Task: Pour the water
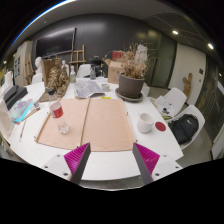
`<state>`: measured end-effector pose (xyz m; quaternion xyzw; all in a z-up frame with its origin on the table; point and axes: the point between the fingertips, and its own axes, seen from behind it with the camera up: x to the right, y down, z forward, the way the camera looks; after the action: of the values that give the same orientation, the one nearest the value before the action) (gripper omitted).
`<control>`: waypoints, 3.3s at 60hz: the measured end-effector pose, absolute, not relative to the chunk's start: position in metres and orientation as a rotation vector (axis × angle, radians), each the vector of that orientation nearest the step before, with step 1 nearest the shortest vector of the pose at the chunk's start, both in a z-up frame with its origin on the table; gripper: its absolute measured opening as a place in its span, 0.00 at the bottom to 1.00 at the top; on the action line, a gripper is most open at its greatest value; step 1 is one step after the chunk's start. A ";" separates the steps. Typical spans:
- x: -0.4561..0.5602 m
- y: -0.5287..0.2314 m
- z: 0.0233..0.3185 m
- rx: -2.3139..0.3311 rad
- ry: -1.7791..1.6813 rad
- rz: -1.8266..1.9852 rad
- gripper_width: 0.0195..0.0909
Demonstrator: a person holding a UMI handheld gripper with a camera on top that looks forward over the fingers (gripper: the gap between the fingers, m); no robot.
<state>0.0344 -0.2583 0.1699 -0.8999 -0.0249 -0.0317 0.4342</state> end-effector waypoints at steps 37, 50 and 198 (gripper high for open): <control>-0.204 -0.142 0.102 -2.077 -0.125 0.063 0.93; -0.227 -0.078 0.080 -2.009 -0.076 0.064 0.90; 0.215 0.031 0.304 -1.754 0.364 0.630 0.07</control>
<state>0.2150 0.0309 0.3042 -0.7511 0.1561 0.2699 0.5820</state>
